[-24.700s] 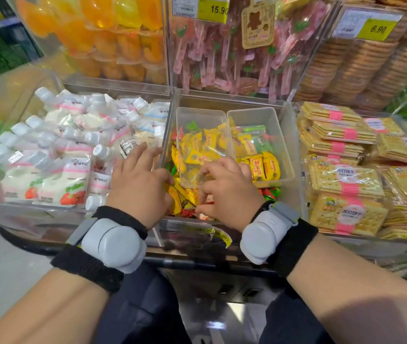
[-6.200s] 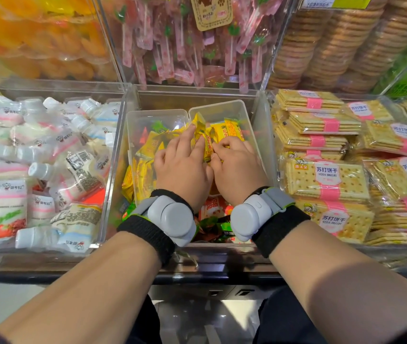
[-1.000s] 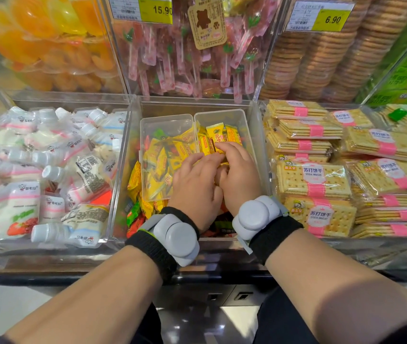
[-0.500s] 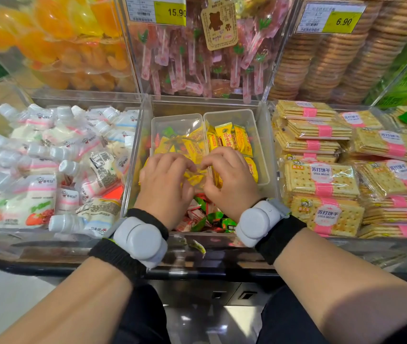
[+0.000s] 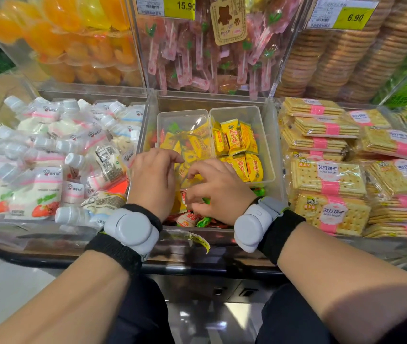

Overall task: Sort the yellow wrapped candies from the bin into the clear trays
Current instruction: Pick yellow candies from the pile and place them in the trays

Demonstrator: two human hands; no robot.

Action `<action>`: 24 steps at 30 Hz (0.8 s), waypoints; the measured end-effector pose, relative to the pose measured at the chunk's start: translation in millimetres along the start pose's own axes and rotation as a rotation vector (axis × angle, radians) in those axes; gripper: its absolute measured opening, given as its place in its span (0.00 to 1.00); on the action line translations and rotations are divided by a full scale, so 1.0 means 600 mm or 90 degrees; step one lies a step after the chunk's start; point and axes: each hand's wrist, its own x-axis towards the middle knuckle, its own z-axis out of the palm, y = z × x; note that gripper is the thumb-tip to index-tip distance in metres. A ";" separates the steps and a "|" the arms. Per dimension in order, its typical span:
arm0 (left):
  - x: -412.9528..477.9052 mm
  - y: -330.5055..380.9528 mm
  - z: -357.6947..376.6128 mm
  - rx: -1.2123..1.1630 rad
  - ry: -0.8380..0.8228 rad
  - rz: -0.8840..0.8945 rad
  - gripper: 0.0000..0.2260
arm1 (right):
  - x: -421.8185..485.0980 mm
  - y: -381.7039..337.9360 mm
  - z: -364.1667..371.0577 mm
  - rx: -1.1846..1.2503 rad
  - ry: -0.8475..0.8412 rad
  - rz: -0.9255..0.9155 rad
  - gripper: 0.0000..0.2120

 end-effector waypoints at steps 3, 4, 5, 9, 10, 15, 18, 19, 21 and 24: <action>0.000 0.000 0.002 0.010 0.003 0.001 0.11 | 0.004 -0.004 0.003 -0.046 -0.046 -0.038 0.03; 0.000 0.000 0.003 0.015 0.005 0.002 0.11 | 0.005 -0.006 0.004 -0.063 -0.063 -0.053 0.04; 0.001 0.001 0.003 0.017 0.007 0.002 0.11 | 0.007 -0.007 0.005 -0.076 -0.078 -0.064 0.05; 0.001 -0.001 0.005 0.009 0.015 -0.001 0.12 | 0.011 -0.012 0.006 -0.109 -0.076 -0.095 0.11; 0.001 -0.002 0.005 0.004 0.018 0.000 0.12 | 0.012 -0.014 0.006 -0.111 -0.069 -0.099 0.11; 0.002 -0.003 0.005 -0.013 0.026 0.007 0.14 | 0.014 -0.016 0.009 -0.140 -0.066 -0.113 0.09; 0.004 -0.001 0.004 -0.020 0.038 -0.006 0.12 | 0.012 -0.016 0.008 -0.117 -0.021 -0.114 0.02; 0.004 0.000 0.004 -0.026 0.043 -0.007 0.12 | 0.011 -0.016 0.009 -0.118 0.001 -0.106 0.00; 0.003 0.001 0.003 -0.040 0.053 -0.003 0.12 | 0.009 -0.013 0.010 -0.104 0.018 -0.073 0.01; 0.000 0.002 0.001 -0.068 0.058 0.014 0.12 | 0.006 -0.009 0.005 -0.028 0.028 -0.008 0.02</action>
